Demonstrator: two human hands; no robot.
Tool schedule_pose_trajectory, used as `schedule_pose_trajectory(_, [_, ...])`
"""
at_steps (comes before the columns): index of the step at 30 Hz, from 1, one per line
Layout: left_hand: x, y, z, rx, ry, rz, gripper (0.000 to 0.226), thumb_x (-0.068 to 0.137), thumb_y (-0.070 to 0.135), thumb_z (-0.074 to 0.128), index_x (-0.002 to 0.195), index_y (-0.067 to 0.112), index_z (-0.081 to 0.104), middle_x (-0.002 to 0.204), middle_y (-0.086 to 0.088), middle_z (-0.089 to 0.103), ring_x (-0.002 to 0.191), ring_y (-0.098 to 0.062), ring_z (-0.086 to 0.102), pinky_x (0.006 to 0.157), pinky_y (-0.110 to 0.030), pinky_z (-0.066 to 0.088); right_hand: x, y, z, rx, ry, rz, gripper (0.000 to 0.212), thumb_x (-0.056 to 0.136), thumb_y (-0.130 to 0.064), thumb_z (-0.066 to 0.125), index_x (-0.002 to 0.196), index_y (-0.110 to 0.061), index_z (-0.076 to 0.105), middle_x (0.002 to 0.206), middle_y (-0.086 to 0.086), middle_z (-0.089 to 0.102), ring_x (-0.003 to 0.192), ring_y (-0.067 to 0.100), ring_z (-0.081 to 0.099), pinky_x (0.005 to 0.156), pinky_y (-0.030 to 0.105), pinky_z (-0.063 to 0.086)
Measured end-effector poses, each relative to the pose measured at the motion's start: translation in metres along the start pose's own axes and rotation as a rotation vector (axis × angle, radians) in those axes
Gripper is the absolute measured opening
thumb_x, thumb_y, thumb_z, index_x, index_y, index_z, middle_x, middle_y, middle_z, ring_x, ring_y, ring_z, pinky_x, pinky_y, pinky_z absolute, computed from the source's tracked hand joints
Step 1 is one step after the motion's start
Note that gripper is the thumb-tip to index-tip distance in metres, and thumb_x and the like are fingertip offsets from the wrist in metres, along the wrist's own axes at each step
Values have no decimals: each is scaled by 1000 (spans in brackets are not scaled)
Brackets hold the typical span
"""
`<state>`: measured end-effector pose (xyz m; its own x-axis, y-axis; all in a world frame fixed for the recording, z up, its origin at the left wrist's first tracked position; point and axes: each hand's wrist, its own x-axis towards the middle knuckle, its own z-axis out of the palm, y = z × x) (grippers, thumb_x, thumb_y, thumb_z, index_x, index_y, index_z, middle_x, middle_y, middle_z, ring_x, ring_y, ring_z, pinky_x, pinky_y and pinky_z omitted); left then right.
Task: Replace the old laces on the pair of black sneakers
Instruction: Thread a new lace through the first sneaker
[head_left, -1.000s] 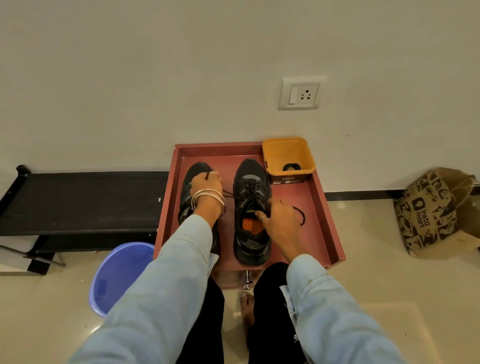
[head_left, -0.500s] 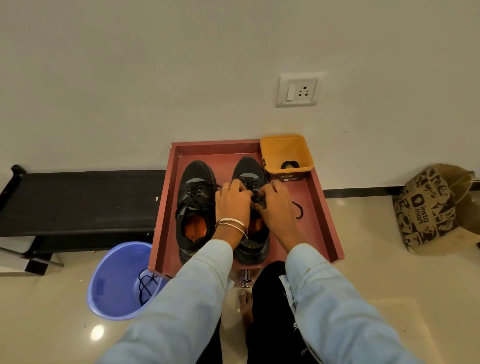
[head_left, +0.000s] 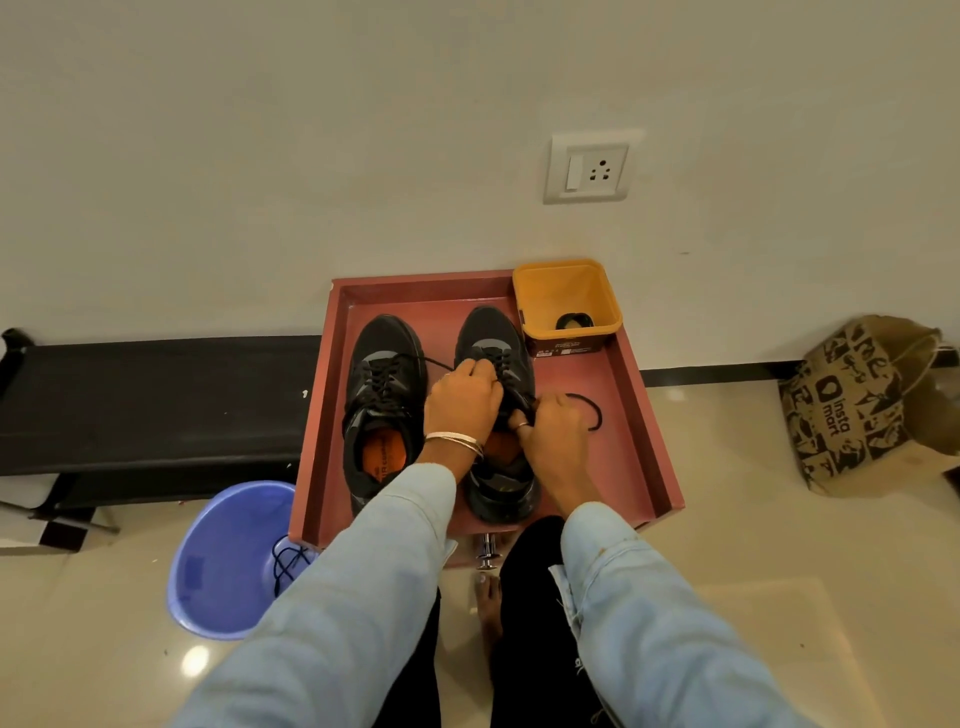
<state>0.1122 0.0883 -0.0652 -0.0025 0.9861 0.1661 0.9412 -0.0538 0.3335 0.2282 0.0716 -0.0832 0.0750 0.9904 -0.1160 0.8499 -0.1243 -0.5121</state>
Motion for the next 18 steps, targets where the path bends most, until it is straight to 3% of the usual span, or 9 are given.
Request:
schedule_pose_trajectory(3, [0, -6, -3, -462, 134, -525, 15, 88, 26, 59, 92, 12, 64, 87, -7, 69, 85, -27, 64, 76, -35, 47, -1, 0, 1, -49, -15, 5, 38, 95, -32, 52, 117, -2, 58, 118, 15, 56, 104, 30, 54, 79, 34, 44])
schedule_pose_trajectory(4, [0, -9, -4, -573, 150, -631, 14, 87, 26, 61, 90, 13, 65, 86, -6, 69, 85, -26, 65, 78, -34, 49, -1, -1, 1, -58, -21, 3, 38, 95, -33, 51, 117, -2, 59, 119, 15, 55, 105, 30, 54, 82, 36, 44])
schedule_pose_trajectory(6, [-1, -10, -6, -569, 116, -656, 14, 86, 24, 62, 94, 13, 65, 92, -7, 68, 89, -26, 63, 79, -33, 47, 0, -2, 0, -68, -35, -1, 38, 96, -34, 50, 115, -3, 60, 119, 16, 55, 105, 31, 54, 83, 37, 44])
schedule_pose_trajectory(9, [-7, -12, -7, -300, 120, -299, 25, 80, 15, 61, 105, 17, 63, 105, -7, 61, 99, -27, 54, 82, -37, 43, 1, -3, -1, -87, -53, -10, 38, 97, -32, 49, 116, -2, 58, 121, 16, 54, 106, 32, 54, 84, 37, 44])
schedule_pose_trajectory(12, [-14, -12, 0, 71, 159, 110, 27, 71, 27, 69, 97, 26, 69, 105, 0, 59, 101, -26, 52, 81, -44, 40, 2, -4, -2, -110, -78, -31, 38, 96, -30, 52, 120, -2, 54, 122, 17, 54, 108, 32, 54, 87, 37, 45])
schedule_pose_trajectory(15, [-12, -10, 3, 285, 163, 268, 14, 66, 31, 78, 79, 25, 74, 88, 2, 66, 90, -26, 59, 79, -48, 45, 3, -3, -3, -133, -106, -40, 38, 95, -28, 54, 122, -2, 53, 119, 16, 57, 106, 31, 56, 86, 37, 47])
schedule_pose_trajectory(18, [-4, -9, 0, 361, 191, 271, 11, 65, 25, 81, 69, 22, 71, 77, 1, 65, 82, -27, 61, 76, -46, 47, 3, -3, -3, -114, -108, -23, 36, 94, -29, 54, 120, -3, 54, 117, 16, 58, 103, 31, 58, 83, 38, 49])
